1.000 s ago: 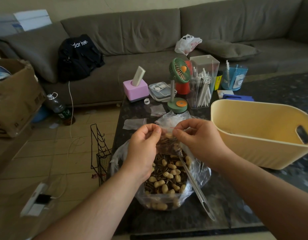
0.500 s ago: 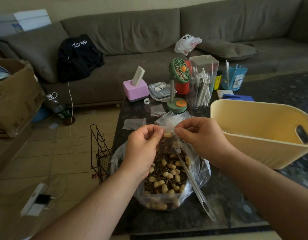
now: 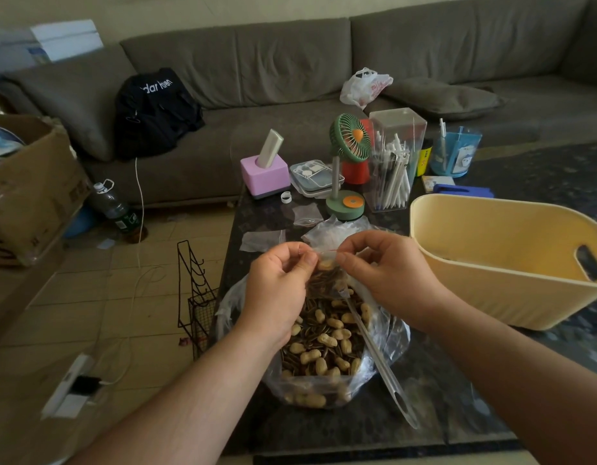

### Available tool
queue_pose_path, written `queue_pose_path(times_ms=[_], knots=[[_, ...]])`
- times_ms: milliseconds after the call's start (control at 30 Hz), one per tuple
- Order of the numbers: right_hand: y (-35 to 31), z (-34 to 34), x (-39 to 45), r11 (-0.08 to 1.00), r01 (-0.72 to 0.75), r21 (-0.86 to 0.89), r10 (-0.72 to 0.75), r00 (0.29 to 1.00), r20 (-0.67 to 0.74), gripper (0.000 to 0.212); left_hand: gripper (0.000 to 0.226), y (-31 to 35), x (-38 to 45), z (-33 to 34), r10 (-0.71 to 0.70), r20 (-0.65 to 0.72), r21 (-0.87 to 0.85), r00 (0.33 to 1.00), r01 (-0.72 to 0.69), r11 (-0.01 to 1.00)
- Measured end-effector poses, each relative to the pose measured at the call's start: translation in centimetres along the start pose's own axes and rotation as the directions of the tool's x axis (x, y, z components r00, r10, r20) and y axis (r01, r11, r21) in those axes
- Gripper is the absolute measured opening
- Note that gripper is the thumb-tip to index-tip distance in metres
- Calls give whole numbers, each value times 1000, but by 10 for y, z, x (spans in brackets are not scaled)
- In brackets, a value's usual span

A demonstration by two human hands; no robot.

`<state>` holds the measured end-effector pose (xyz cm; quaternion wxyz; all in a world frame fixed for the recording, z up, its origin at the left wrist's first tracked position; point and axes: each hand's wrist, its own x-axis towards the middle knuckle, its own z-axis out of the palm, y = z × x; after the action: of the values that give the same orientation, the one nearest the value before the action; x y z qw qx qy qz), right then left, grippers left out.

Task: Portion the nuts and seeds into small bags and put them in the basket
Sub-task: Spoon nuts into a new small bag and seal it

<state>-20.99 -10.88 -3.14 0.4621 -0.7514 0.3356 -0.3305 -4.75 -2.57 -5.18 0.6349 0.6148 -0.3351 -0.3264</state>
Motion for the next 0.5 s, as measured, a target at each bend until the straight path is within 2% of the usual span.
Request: queue_pose_path(times_ms=[167,333,433,500], knots=[[1,1,2,997,23,-68,-24,1000,-16,11,17,-4,0,2,-15,8,27,1000,15,1000],[3,3,4,993,35,-111,-34,999,15,12,28,-3,0,3,1,10,57,1000,-1,998],[3,2,4,994,25,-108,-21,999,34,2,34,-2,2,2,-3,-2,55,1000,3,998],[3,2,4,993,27,-119,-22,999,43,9,33,-2,2,1,0,-2,51,1000,0,999]])
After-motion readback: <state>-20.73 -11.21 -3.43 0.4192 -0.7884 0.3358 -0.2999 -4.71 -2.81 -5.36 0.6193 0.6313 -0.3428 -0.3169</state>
